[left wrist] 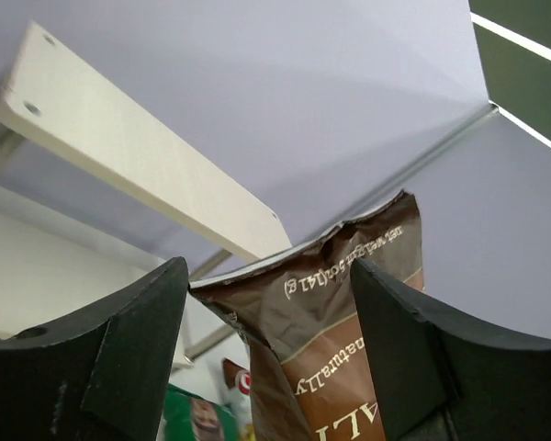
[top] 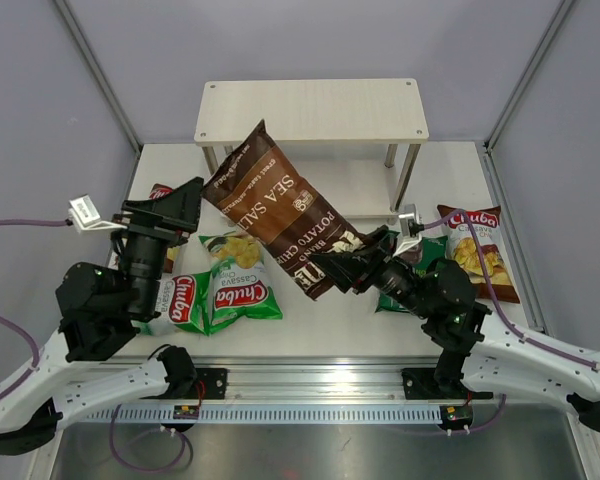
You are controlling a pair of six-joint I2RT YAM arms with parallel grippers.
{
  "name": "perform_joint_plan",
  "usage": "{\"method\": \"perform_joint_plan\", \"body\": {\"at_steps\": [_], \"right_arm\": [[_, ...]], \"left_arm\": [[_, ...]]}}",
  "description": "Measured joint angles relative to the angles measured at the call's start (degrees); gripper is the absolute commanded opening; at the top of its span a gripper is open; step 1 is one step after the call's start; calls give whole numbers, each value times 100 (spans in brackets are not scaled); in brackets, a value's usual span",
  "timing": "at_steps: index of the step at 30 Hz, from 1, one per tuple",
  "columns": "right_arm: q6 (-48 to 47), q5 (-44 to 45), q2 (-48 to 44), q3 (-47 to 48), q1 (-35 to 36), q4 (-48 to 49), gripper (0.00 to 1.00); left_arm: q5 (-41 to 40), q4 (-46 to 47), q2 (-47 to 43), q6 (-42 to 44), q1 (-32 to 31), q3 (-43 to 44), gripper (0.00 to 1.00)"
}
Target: Place and organize the chips bags onto the shelf
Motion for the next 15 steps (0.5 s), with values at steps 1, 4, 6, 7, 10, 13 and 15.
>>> {"method": "perform_joint_plan", "body": {"at_steps": [1,4,6,7,10,13,15], "right_arm": [[57,63,-15,70,0,-144,0],[275,485,-28,387,0,-831,0],[413,898,-7,695,-2,-1432,0],[468,1088,33,909,-11,-1759,0],[680,1320,358,1735,-356,-2557,0],[1082,1294,861,2575,-1054,-2935,0],[1349,1436,1213,2983,-1370,-3069,0]], "left_arm": [[-120,-120,7,219,2,195,72],[-463,-542,20,704,7,754,72],[-715,-940,96,968,11,1261,75],[-804,-1217,149,1062,17,1526,80],[-876,-2129,385,1147,28,2223,87],[-833,-2997,505,1062,28,2321,99],[-780,-3545,535,946,28,2116,99]]}}
